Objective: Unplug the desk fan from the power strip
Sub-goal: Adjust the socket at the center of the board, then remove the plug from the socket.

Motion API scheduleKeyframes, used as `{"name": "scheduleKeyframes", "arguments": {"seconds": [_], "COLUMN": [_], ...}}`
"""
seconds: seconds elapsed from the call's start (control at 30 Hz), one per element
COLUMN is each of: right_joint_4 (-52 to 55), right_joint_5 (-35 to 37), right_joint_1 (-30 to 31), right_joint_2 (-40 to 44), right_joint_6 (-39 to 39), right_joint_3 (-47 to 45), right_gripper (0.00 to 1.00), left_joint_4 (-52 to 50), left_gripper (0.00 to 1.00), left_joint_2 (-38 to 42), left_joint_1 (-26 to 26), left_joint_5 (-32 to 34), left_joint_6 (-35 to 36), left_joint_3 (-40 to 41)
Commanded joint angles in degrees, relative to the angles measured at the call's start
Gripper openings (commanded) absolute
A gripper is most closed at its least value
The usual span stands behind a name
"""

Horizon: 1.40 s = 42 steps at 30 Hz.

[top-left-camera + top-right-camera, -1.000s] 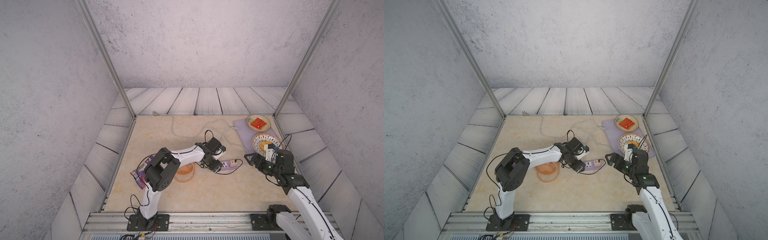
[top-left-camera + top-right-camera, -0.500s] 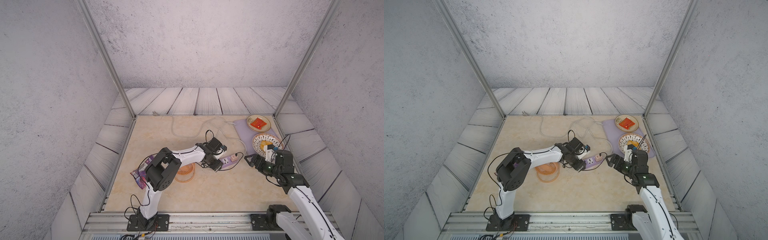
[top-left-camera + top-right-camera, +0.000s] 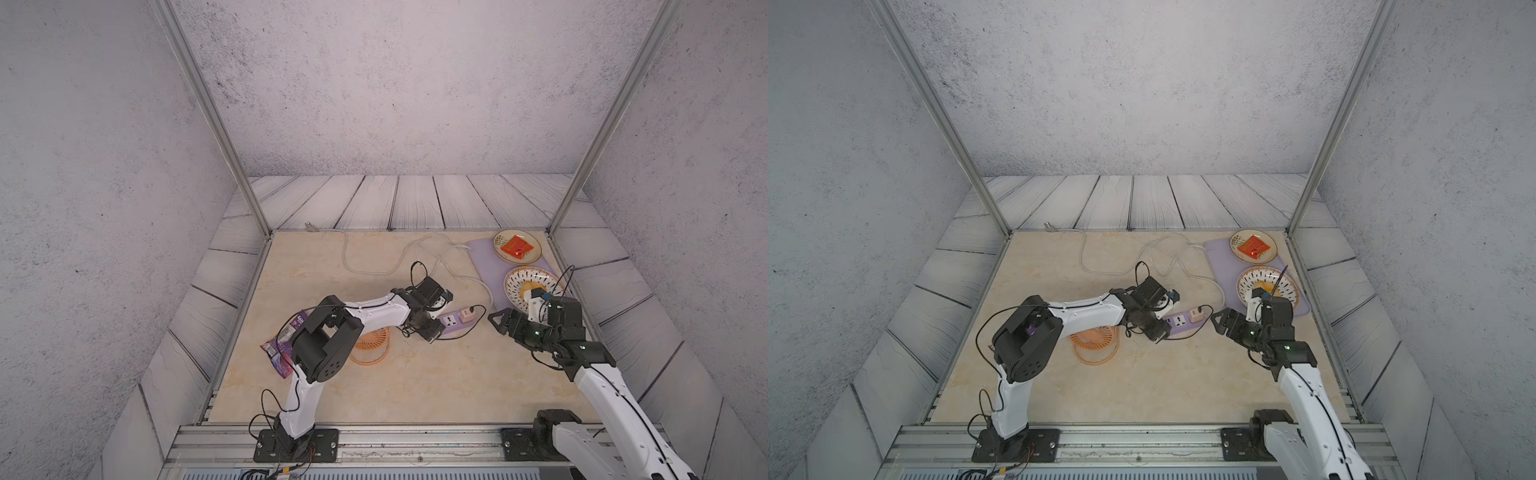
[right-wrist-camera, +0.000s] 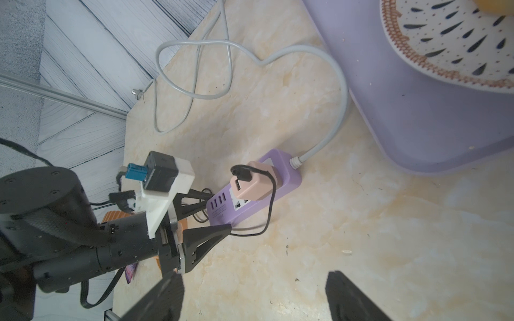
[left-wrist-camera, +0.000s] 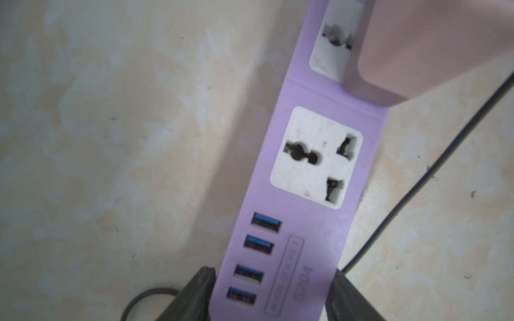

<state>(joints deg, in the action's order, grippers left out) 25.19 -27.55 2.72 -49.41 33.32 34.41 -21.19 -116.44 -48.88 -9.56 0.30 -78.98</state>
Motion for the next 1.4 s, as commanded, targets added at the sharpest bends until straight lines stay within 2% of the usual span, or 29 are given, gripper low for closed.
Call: {"name": "scheduleKeyframes", "arguments": {"seconds": [0.0, 0.2, 0.4, 0.67, 0.87, 0.93, 1.0, 1.07, 1.17, 1.37], "right_joint_4": [0.01, -0.15, -1.79, -2.93, -3.17, -2.76, -2.99, -3.04, -2.78, -2.26], "right_joint_5": [1.88, 9.35, 12.89, 21.67, 26.31, 27.86, 28.45, 28.52, 28.17, 26.96], "right_joint_1": [1.78, 6.15, 8.80, 16.35, 19.49, 20.15, 20.21, 20.17, 20.18, 20.19], "right_joint_2": [-1.50, -5.68, -11.24, -15.80, -20.96, -22.22, -22.41, -22.36, -22.89, -25.47], "right_joint_6": [-1.68, -3.67, -5.15, -9.09, -10.71, -10.64, -10.62, -11.11, -11.46, -14.64], "right_joint_3": [1.91, 3.74, 6.25, 9.47, 11.86, 12.79, 13.04, 13.38, 14.75, 17.86], "right_gripper": [0.85, 0.87, 0.87, 0.85, 0.86, 0.86, 0.87, 0.87, 0.87, 0.87], "left_joint_4": [-1.13, 0.35, 1.12, 1.16, 3.67, 3.97, 4.06, 4.37, 4.49, 4.32], "left_gripper": [0.68, 0.73, 0.66, 0.56, 0.56, 0.59, 0.69, 0.72, 0.73, 0.66], "left_joint_2": [0.97, 2.26, 1.94, 2.38, 3.19, 3.24, 3.40, 3.65, 3.60, 2.95], "left_joint_1": [-0.07, 0.02, 0.23, 0.99, 1.07, 1.09, 1.07, 1.07, 1.31, 2.10], "left_joint_5": [2.39, 3.04, 3.65, 2.87, 2.66, 2.88, 3.88, 4.19, 4.23, 3.03], "left_joint_6": [1.65, 2.28, 3.62, 4.98, 5.44, 5.50, 5.44, 5.58, 5.95, 6.42], "left_joint_3": [-0.91, -0.11, 0.62, 0.43, 2.22, 2.51, 2.83, 3.08, 2.63, 2.09]}}
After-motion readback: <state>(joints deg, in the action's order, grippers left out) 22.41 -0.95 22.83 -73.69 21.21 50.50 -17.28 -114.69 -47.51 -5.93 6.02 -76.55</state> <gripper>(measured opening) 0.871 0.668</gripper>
